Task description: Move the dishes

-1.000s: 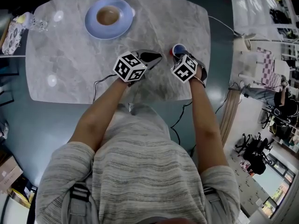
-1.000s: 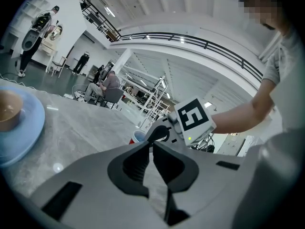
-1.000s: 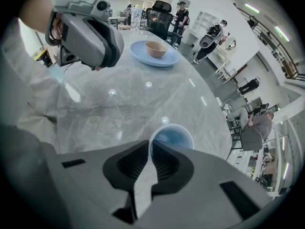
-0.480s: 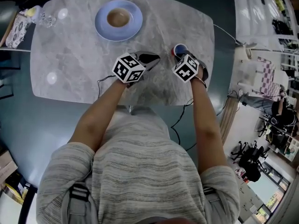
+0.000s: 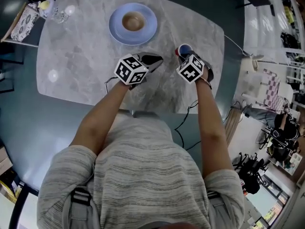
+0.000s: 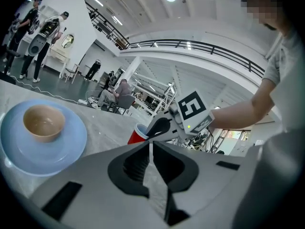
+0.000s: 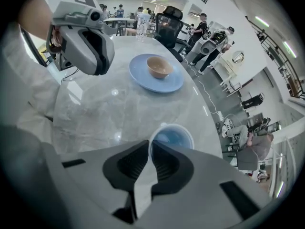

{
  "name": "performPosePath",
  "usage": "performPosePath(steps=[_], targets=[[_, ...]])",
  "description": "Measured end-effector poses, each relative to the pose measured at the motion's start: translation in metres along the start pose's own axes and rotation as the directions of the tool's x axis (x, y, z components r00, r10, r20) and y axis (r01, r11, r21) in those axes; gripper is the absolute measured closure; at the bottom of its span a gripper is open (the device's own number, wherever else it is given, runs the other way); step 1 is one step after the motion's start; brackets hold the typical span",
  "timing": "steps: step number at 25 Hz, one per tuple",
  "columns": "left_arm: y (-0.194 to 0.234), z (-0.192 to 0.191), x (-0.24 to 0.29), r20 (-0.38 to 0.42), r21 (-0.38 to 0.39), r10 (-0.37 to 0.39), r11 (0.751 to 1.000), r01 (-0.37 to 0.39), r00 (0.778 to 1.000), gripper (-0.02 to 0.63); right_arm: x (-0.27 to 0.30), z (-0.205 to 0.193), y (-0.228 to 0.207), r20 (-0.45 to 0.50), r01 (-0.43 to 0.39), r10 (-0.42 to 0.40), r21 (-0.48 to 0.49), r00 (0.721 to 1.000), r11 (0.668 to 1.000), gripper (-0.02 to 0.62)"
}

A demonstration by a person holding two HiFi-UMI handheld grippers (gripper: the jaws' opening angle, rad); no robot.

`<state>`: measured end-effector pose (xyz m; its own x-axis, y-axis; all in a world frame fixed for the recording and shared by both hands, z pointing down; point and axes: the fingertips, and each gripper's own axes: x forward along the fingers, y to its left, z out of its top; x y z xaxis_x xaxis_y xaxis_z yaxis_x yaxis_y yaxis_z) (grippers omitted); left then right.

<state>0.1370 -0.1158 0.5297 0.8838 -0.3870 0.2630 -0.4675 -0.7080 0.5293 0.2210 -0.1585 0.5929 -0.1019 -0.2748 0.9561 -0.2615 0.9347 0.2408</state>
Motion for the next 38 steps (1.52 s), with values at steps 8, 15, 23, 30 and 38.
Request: performPosePath(steps=[8,15,23,30,38], targets=[[0.026,0.008,-0.032,0.027,-0.015,0.049,0.999,-0.048,0.998,0.583,0.002,0.046,-0.012,0.018,0.002,-0.001,-0.056,1.000,0.998,0.555],[0.050,0.013,-0.059,0.047,-0.032,0.084,0.996,-0.083,0.995,0.583,0.003,0.093,-0.020,0.043,0.006,-0.001,-0.099,0.999,0.995,0.554],[0.076,0.016,-0.080,0.065,-0.052,0.104,0.994,-0.101,0.992,0.583,0.007,0.150,-0.033,0.084,0.014,-0.002,-0.147,0.996,0.989,0.555],[0.090,0.016,-0.094,0.063,-0.061,0.116,0.992,-0.112,0.991,0.583,0.009,0.192,-0.040,0.111,0.026,-0.005,-0.189,0.994,0.982,0.555],[0.106,0.014,-0.112,0.053,-0.075,0.125,0.990,-0.121,0.991,0.583,0.025,0.232,-0.036,0.127,-0.005,0.034,-0.222,0.991,0.975,0.554]])
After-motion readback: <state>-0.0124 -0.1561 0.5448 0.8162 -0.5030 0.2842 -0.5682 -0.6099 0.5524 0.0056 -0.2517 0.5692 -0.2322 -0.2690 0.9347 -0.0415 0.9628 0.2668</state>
